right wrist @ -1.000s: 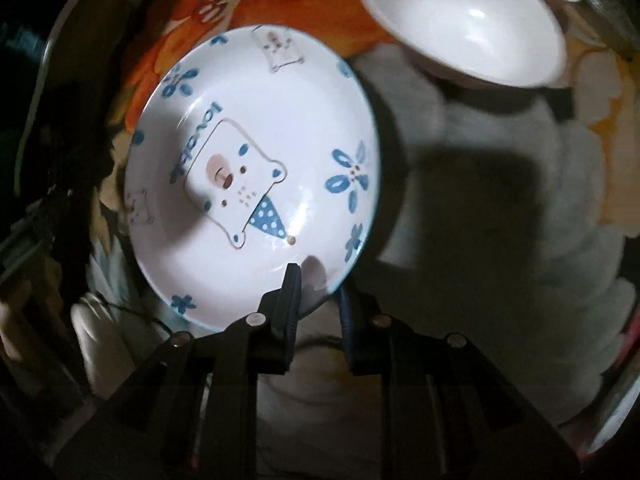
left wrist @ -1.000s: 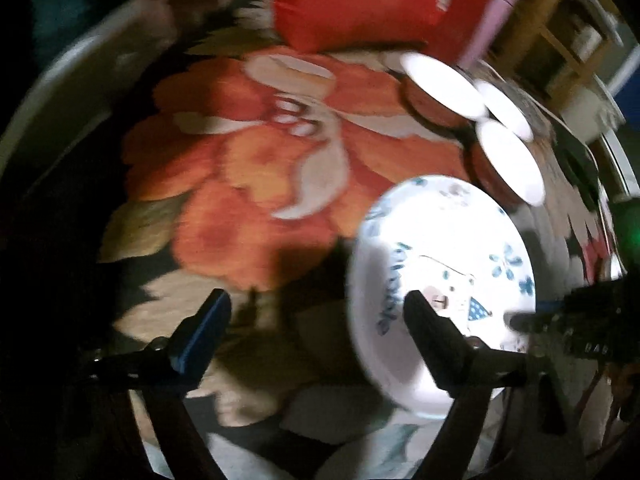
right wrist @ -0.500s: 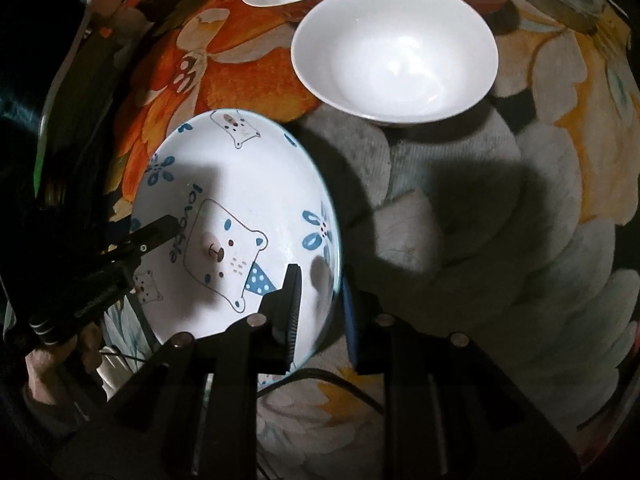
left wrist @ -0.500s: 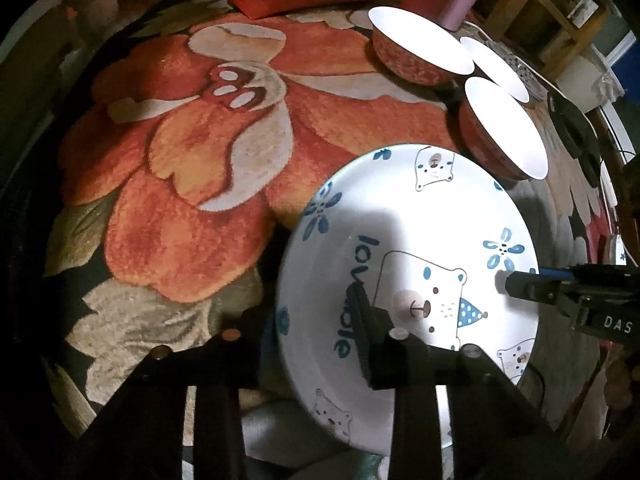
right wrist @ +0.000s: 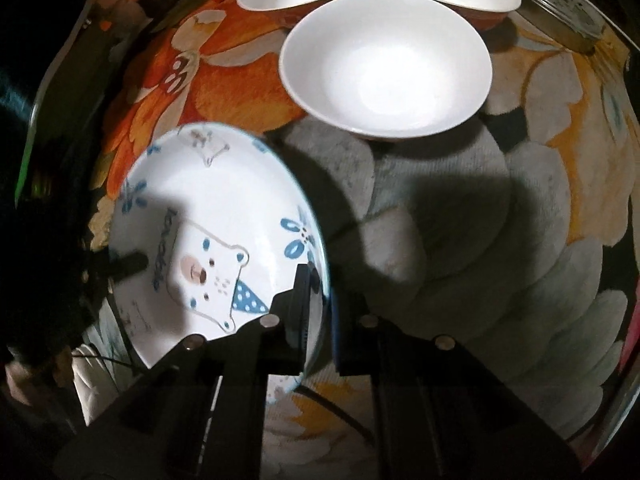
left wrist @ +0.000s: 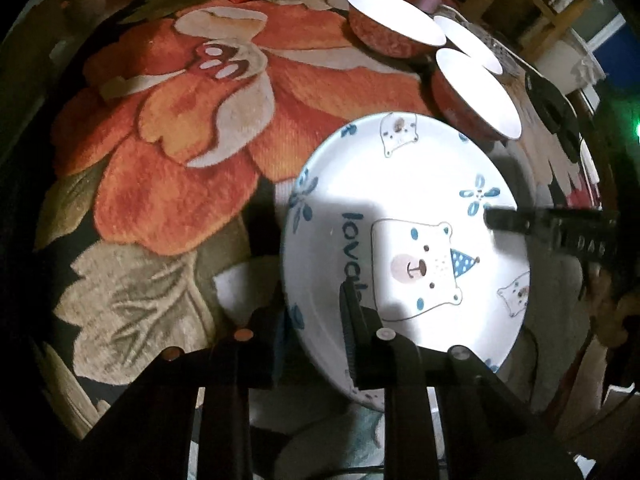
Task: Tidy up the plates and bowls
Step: 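Carry the small bear plate over the stacked plates by the power strip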
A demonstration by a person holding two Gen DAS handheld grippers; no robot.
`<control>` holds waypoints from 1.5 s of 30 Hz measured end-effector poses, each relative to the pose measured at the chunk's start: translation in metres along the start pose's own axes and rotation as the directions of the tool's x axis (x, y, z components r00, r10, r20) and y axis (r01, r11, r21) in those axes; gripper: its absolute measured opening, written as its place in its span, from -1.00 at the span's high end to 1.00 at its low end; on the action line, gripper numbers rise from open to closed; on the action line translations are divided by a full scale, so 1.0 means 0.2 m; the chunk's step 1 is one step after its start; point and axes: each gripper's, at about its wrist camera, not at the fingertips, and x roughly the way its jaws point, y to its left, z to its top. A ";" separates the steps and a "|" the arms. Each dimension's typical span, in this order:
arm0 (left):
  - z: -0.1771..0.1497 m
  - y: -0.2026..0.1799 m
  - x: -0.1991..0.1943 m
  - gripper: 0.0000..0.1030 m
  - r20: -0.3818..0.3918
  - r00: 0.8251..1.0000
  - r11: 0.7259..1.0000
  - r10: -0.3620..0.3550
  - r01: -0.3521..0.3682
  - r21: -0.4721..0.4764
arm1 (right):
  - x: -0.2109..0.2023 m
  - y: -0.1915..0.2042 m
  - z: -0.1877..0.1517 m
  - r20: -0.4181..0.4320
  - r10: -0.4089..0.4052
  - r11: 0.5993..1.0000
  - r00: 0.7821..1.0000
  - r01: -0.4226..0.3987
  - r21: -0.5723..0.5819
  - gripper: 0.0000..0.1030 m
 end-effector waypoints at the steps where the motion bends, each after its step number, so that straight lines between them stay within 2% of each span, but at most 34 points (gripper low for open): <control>1: 0.00 -0.01 0.00 0.54 0.000 1.000 1.000 0.006 -0.006 -0.001 | 0.00 0.00 0.01 0.005 -0.003 1.000 1.000 0.003 0.002 0.80; 5: 0.03 0.00 0.03 0.54 -0.008 1.000 0.999 0.009 -0.009 -0.033 | 0.00 0.03 -0.01 0.018 -0.031 1.000 0.999 0.031 -0.002 0.76; 8: 0.03 -0.01 0.02 0.54 -0.012 1.000 1.000 0.010 -0.011 -0.020 | 0.00 0.04 -0.03 0.021 -0.046 0.999 0.999 0.047 -0.024 0.77; 12: 0.01 -0.03 0.01 0.54 -0.013 1.000 0.999 -0.009 0.009 -0.034 | -0.01 0.03 -0.04 0.015 -0.029 0.999 0.999 0.030 -0.036 0.80; 18: 0.00 -0.11 -0.07 0.54 0.020 0.999 0.999 -0.033 0.033 -0.028 | -0.11 0.01 -0.03 0.014 -0.024 0.998 1.000 0.024 -0.062 0.81; 24: 0.07 -0.23 -0.15 0.54 0.057 0.997 0.998 -0.059 0.060 -0.011 | -0.26 -0.05 -0.01 0.017 -0.035 0.998 0.999 0.036 -0.049 0.81; 29: 0.14 -0.41 -0.21 0.54 0.084 0.990 0.993 -0.110 0.105 0.052 | -0.41 -0.16 -0.06 0.028 -0.043 0.999 0.999 0.043 -0.022 0.81; 33: 0.19 -0.59 -0.22 0.54 0.087 0.987 0.985 -0.138 0.127 0.121 | -0.53 -0.31 -0.14 0.040 -0.054 0.997 0.998 0.052 0.052 0.81; 40: 0.25 -0.90 -0.17 0.54 0.043 0.984 0.965 -0.175 0.162 0.207 | -0.68 -0.55 -0.27 0.057 -0.078 0.988 0.995 0.069 0.140 0.81; 45: 0.28 -1.11 -0.15 0.54 0.013 0.982 0.947 -0.189 0.179 0.267 | -0.78 -0.74 -0.41 0.072 -0.067 0.973 0.995 0.049 0.227 0.81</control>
